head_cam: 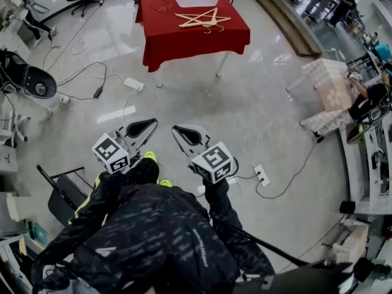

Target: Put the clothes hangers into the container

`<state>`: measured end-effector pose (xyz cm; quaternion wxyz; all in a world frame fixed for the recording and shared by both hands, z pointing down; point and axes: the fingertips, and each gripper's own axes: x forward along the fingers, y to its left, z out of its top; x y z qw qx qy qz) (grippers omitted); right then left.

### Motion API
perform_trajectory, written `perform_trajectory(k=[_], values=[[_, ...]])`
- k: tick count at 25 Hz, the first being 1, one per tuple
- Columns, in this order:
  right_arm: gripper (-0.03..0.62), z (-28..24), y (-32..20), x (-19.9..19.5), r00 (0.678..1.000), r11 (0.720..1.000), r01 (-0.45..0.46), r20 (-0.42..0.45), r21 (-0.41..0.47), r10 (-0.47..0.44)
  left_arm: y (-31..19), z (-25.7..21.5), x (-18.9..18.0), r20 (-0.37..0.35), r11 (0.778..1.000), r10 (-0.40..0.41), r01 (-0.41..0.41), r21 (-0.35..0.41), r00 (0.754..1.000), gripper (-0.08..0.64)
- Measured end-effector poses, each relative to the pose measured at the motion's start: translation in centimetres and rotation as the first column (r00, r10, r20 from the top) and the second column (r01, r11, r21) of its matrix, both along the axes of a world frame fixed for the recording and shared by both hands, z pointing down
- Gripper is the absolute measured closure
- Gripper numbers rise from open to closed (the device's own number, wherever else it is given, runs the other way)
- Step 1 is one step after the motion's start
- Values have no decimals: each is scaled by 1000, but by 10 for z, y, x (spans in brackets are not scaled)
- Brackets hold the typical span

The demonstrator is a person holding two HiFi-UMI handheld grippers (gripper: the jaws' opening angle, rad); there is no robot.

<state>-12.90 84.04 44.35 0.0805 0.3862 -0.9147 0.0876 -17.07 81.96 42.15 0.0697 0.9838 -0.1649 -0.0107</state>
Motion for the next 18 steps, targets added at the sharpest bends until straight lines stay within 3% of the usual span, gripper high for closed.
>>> perform_trajectory(k=[8,18], values=[[577,19,-45,4,1000,1000,2,-24,-20,-3,-45,18,14,-4,999,35,-35,-13,999,548],[577,15,-198,41,997,997,-81,-21,-18,80,-199,20,51,-4,996,84,-84,-20,996,548]])
